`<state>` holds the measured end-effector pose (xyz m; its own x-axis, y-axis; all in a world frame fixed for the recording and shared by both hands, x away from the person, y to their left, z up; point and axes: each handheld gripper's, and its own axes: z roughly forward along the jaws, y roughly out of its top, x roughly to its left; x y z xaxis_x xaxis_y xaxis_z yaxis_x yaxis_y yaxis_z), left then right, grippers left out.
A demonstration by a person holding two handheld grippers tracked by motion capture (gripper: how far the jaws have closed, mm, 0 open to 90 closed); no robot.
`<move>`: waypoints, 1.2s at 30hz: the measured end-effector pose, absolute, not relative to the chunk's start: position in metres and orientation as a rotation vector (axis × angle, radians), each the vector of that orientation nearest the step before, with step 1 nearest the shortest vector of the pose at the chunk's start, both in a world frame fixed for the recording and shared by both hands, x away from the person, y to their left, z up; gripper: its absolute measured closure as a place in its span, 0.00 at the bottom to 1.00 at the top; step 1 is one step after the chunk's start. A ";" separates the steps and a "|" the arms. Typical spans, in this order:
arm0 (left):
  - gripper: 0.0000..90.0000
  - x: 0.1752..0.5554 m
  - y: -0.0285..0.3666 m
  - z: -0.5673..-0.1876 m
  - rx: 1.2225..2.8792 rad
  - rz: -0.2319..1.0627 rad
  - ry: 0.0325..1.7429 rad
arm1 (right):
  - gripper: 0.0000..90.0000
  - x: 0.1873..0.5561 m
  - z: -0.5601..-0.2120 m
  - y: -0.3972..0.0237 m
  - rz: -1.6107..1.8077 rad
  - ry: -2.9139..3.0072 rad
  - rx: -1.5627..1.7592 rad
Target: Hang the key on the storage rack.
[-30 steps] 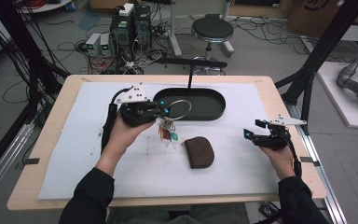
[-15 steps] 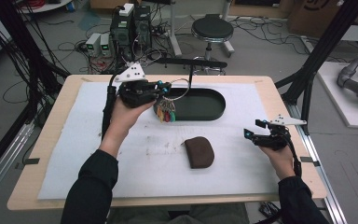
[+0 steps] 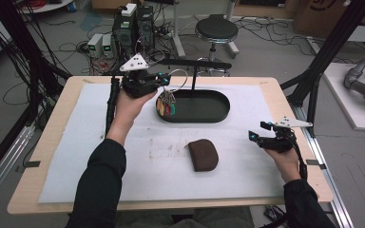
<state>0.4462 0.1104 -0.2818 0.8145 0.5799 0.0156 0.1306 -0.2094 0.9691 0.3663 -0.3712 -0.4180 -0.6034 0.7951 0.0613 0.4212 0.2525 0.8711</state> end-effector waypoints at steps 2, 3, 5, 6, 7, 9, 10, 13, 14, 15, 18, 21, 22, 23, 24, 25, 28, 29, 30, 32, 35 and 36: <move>0.96 0.451 0.112 -0.284 1.747 0.450 0.563 | 0.28 0.366 -0.418 -0.371 1.298 2.139 1.111; 0.96 0.455 0.113 -0.286 1.737 0.447 0.572 | 0.28 0.366 -0.418 -0.371 1.298 2.139 1.109; 0.96 0.460 0.115 -0.288 1.735 0.458 0.586 | 0.28 0.366 -0.418 -0.371 1.298 2.139 1.109; 0.96 0.462 0.115 -0.289 1.733 0.463 0.590 | 0.28 0.367 -0.418 -0.371 1.297 2.137 1.107; 0.96 0.464 0.116 -0.291 1.727 0.466 0.599 | 0.28 0.367 -0.418 -0.371 1.297 2.137 1.107; 0.96 0.468 0.118 -0.294 1.718 0.464 0.619 | 0.28 0.367 -0.419 -0.371 1.297 2.144 1.109; 0.96 0.472 0.120 -0.297 1.716 0.461 0.630 | 0.28 0.367 -0.419 -0.372 1.296 2.142 1.106; 0.96 0.477 0.122 -0.301 1.702 0.455 0.653 | 0.28 0.367 -0.418 -0.372 1.301 2.141 1.112; 0.96 0.477 0.122 -0.301 1.702 0.455 0.653 | 0.28 0.367 -0.418 -0.372 1.301 2.141 1.112; 0.96 0.479 0.122 -0.303 1.696 0.453 0.662 | 0.28 0.367 -0.419 -0.372 1.300 2.142 1.107; 0.96 0.484 0.124 -0.306 1.677 0.449 0.687 | 0.28 0.367 -0.419 -0.371 1.299 2.147 1.111; 0.96 0.487 0.124 -0.310 1.674 0.446 0.708 | 0.28 0.367 -0.419 -0.371 1.302 2.145 1.108; 0.96 0.488 0.124 -0.311 1.676 0.447 0.713 | 0.28 0.367 -0.419 -0.372 1.302 2.145 1.107; 0.96 0.490 0.124 -0.313 1.673 0.447 0.722 | 0.28 0.367 -0.419 -0.372 1.302 2.145 1.107; 0.96 0.491 0.124 -0.314 1.668 0.444 0.731 | 0.28 0.367 -0.419 -0.372 1.302 2.146 1.108; 0.96 0.493 0.125 -0.316 1.658 0.445 0.738 | 0.28 0.367 -0.419 -0.371 1.302 2.145 1.106; 0.96 0.495 0.126 -0.318 1.651 0.449 0.750 | 0.28 0.367 -0.419 -0.371 1.301 2.147 1.111; 0.96 0.497 0.127 -0.319 1.647 0.443 0.761 | 0.28 0.367 -0.419 -0.371 1.299 2.149 1.105; 0.96 0.497 0.127 -0.319 1.647 0.443 0.761 | 0.28 0.367 -0.419 -0.371 1.297 2.150 1.102; 0.96 0.499 0.129 -0.321 1.641 0.445 0.779 | 0.28 0.368 -0.419 -0.371 1.299 2.149 1.102; 0.96 0.500 0.129 -0.322 1.637 0.448 0.783 | 0.28 0.367 -0.419 -0.371 1.303 2.146 1.113; 0.96 0.500 0.129 -0.323 1.637 0.456 0.785 | 0.28 0.367 -0.419 -0.371 1.303 2.145 1.110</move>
<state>0.5004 0.1286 -0.3226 0.6952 0.7080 -0.1241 0.2426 -0.0686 0.9677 0.3674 -0.3713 -0.4191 -0.6076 0.7914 0.0666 0.4240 0.2523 0.8698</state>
